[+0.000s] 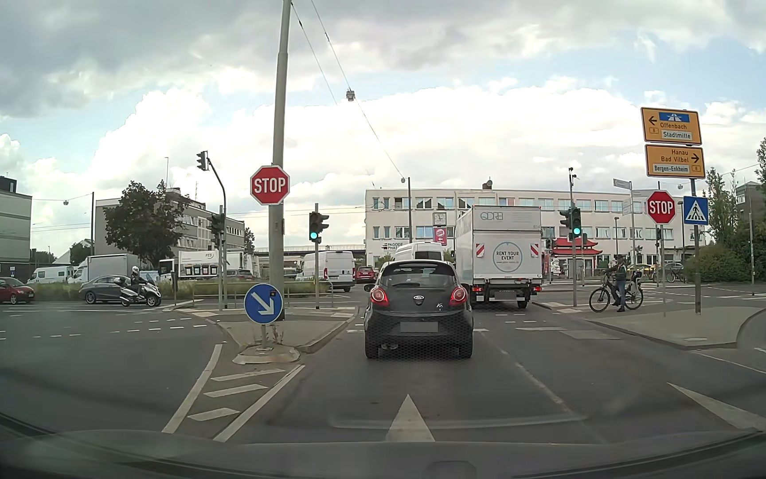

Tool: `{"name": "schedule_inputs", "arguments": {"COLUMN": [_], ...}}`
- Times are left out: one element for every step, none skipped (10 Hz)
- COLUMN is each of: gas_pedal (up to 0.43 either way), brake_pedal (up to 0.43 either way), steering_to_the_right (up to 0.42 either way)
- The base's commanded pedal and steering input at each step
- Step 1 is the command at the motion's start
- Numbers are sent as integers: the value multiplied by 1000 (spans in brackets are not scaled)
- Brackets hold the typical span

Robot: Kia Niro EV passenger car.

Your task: Follow the waypoints while adhering to traffic rules and regulations

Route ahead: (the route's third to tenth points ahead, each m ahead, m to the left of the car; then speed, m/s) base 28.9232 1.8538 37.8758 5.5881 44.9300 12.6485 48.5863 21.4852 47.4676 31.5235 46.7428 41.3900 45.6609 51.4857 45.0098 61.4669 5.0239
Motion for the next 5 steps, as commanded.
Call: {"name": "schedule_inputs", "arguments": {"gas_pedal": [59, 59, 59, 59, 59], "brake_pedal": [30, 30, 30, 30, 30], "steering_to_the_right": [2, 2, 2, 2, 2]}}
